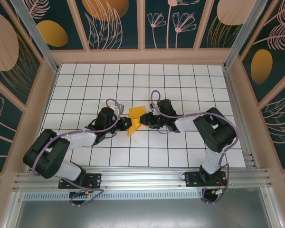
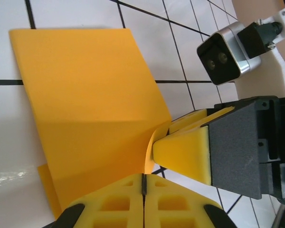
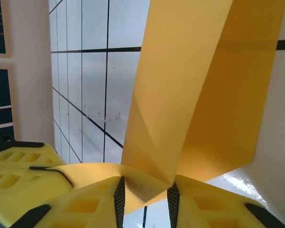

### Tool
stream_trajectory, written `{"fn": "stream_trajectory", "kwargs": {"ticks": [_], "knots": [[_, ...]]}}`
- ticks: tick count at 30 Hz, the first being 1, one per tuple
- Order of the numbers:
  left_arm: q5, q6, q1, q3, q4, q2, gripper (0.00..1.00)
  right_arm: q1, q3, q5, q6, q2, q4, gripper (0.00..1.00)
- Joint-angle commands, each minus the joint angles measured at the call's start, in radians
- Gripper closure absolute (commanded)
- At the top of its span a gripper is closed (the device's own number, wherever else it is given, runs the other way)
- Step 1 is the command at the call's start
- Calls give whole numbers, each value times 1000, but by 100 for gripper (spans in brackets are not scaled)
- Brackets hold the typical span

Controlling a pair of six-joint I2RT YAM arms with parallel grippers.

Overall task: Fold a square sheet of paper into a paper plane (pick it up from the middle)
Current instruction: Fourth fold the wing at the center of the table.

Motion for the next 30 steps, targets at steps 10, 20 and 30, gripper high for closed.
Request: {"fn": "stream_trajectory", "kwargs": {"ticks": [10,20,30], "knots": [[-161,4,-1,58,-124,49,80,-7,50,-12,-44,71,114,74],[-187,48,-1,101,-147,105,77,-10,98,-11,-63,111,78,73],[-206,84,-1,134,-184,32,59,3,100,196,-11,-33,-91,100]]}}
